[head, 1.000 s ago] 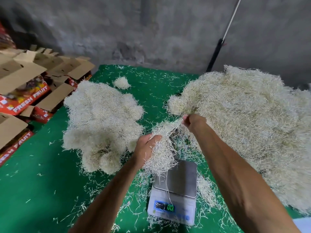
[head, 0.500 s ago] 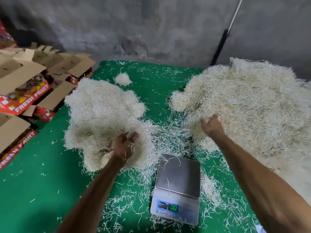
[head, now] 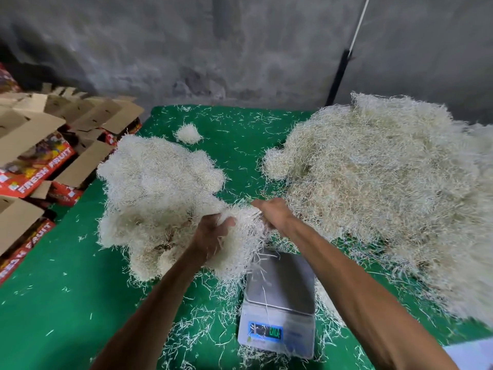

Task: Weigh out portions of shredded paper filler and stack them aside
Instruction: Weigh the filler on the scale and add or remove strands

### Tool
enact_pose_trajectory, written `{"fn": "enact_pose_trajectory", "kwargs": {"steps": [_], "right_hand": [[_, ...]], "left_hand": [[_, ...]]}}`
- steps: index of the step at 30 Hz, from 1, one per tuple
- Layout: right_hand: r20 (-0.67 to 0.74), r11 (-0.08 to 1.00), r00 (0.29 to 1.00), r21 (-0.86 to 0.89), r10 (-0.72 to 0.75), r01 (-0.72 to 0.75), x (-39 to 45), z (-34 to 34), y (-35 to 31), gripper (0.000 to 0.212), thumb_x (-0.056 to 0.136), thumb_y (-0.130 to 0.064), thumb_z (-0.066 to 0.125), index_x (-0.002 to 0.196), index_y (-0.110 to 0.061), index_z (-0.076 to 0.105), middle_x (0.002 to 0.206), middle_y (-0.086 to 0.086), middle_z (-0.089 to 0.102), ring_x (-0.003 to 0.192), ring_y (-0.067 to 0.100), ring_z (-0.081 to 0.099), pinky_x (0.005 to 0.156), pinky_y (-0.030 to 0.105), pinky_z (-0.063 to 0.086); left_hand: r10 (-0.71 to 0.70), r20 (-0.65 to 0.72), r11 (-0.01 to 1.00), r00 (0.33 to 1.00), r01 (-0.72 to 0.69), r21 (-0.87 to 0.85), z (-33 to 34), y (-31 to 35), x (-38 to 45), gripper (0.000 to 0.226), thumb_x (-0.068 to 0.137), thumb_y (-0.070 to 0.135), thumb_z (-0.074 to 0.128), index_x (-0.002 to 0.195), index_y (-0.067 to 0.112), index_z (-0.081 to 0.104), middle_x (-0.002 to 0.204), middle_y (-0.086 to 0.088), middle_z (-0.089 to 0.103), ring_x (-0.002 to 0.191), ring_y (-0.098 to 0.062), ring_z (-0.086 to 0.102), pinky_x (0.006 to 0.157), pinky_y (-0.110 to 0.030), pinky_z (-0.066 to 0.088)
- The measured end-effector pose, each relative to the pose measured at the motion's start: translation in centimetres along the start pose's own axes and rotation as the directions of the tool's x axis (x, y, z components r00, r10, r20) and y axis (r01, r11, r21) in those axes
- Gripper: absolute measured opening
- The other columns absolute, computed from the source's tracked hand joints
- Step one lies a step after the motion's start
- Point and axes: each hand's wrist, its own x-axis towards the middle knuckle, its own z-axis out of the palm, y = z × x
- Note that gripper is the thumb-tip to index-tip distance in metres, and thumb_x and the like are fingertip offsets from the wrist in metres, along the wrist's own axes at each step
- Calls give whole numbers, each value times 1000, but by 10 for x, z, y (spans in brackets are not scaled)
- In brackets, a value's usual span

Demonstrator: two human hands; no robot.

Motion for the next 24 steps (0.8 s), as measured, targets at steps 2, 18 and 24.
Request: {"fn": "enact_pose_trajectory", "kwargs": {"steps": [2,18,24], "right_hand": [[-79,998,995,38,57,-54,8,0,-7,32,100,-33,65,99,-1,64,53,-2,49,37,13,34,41,23,40],[-479,929,874,-353,-80,-108,20,-125,24,46,109,-33,47,111,10,63,116,29,67,99,41,71,91,49,60],[-464,632,782,-766,-417,-118,-17,-79,43,39,103,-41,58,116,-5,63,124,16,55,69,15,57,58,33,59]], "left_hand": [[5,13,998,1000,-6,58,8,4,2,21,98,6,60,78,0,62,75,-9,62,66,-15,59,71,-33,48],[37,-309,998,950,-22,54,-59,-52,-14,34,91,40,62,79,10,67,59,2,67,38,-7,52,33,-23,42],[87,-253,988,964,-51,146,-22,-46,-15,29,98,34,60,83,9,63,70,-6,62,44,0,53,40,-25,45]]}}
